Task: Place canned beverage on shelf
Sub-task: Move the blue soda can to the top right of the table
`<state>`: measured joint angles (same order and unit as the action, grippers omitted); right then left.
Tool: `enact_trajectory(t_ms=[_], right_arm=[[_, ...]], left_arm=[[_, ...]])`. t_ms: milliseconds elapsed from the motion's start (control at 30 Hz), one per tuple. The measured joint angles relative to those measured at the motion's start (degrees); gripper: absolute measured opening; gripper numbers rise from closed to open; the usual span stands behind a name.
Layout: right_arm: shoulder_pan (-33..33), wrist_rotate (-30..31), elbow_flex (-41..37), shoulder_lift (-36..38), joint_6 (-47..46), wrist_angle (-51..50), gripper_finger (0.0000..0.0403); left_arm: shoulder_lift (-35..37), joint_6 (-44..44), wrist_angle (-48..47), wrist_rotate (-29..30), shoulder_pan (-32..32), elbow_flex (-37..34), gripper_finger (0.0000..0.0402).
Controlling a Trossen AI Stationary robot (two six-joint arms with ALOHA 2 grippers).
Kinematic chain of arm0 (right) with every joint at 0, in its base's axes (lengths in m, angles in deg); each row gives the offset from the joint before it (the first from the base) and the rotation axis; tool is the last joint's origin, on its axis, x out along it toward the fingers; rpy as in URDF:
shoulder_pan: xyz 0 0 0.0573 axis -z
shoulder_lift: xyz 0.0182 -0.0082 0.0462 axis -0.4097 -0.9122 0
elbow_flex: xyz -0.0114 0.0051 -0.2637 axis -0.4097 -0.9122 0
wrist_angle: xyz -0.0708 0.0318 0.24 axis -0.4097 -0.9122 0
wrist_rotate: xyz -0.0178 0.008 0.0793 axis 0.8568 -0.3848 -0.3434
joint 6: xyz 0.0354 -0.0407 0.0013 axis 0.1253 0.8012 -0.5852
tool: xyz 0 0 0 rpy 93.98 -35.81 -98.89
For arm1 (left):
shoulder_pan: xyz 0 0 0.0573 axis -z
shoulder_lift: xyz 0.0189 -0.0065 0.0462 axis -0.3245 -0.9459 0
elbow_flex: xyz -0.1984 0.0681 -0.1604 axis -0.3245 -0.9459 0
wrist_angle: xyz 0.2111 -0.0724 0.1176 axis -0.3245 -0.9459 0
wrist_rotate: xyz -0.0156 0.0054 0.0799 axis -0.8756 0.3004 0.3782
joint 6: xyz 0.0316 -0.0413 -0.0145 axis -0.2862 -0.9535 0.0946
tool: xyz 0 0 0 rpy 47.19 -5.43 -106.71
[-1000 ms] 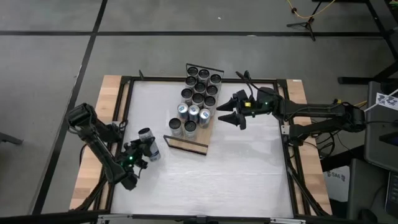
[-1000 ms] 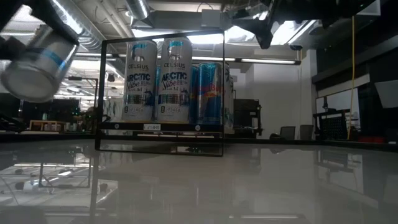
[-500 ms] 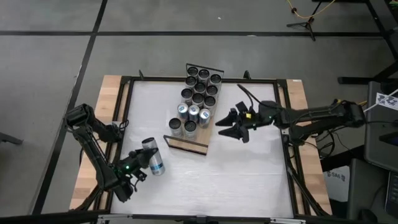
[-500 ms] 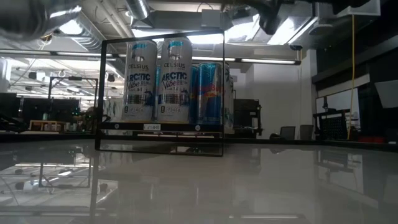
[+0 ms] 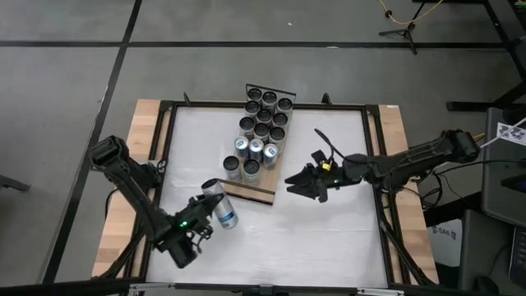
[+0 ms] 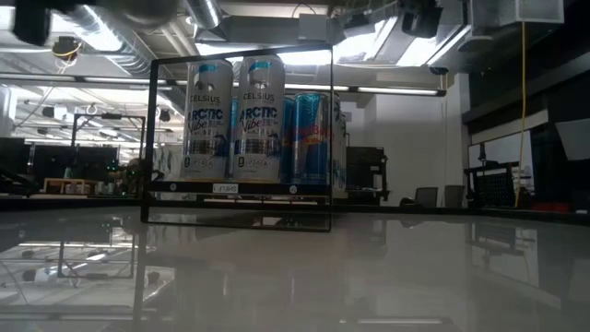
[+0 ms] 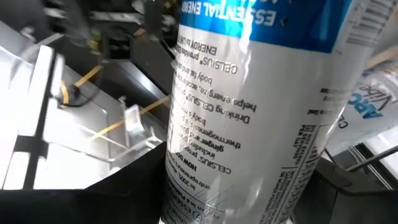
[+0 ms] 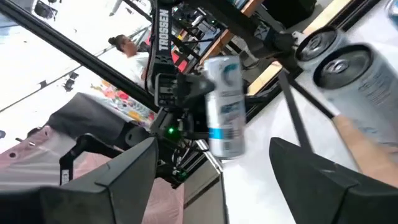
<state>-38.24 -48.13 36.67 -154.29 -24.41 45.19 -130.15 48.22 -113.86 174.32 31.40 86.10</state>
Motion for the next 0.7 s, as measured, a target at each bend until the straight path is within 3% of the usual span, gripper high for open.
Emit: enact_trajectory(t_ms=[267, 467, 700], right_arm=[[-1.1, 0.1, 0.0, -7.0, -1.8, 8.5, 0.0303], [-1.0, 0.1, 0.0, -9.4, -1.8, 9.8, 0.0303], [-0.9, 0.1, 0.0, -9.4, -1.7, 9.9, 0.0303]], left_arm=[[0.0, 17.2, 24.1, -0.1, -7.5, 0.0, 0.0245], [0.0, 29.0, 43.2, -0.5, -9.6, 0.0, 0.0245], [0.0, 39.4, 55.9, -10.6, -9.9, 0.0, 0.0245]])
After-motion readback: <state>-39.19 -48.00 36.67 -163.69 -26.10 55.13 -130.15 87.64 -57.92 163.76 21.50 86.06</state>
